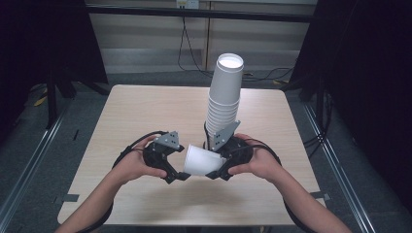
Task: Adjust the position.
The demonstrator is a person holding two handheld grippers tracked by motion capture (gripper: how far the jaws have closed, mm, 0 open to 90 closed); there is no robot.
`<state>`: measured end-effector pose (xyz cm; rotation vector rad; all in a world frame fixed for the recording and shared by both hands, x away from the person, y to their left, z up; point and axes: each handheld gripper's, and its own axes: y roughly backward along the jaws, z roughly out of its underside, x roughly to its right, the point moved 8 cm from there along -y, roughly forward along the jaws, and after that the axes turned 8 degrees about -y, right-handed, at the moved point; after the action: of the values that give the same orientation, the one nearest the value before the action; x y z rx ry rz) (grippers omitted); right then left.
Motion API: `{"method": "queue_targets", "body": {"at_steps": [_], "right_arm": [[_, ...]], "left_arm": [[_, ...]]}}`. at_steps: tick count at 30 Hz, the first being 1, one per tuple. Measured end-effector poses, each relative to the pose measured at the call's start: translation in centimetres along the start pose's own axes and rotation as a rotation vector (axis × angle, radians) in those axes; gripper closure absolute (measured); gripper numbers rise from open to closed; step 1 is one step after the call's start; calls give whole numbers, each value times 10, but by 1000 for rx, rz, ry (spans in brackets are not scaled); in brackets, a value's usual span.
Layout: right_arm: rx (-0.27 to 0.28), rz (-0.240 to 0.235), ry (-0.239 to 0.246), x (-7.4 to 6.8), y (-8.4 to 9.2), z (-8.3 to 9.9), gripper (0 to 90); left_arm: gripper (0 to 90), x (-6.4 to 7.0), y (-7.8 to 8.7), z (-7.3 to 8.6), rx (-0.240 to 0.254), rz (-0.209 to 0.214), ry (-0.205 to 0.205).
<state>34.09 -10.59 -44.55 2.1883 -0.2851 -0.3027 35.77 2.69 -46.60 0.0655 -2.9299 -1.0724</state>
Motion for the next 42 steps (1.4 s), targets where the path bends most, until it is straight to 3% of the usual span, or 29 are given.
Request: {"method": "queue_targets", "body": {"at_steps": [10, 17, 31, 42], "right_arm": [[16, -10, 13, -2, -1, -2, 232], [30, -13, 19, -3, 1, -3, 232], [26, -24, 25, -3, 0, -4, 231], [32, -25, 37, -2, -2, -6, 231]], "left_arm": [[0, 1, -1, -2, 13, 14, -27], [0, 1, -2, -4, 35, 23, -16], [0, 1, -3, -5, 25, 34, -50], [25, 2, 0, -5, 52, 41, -46]]}}
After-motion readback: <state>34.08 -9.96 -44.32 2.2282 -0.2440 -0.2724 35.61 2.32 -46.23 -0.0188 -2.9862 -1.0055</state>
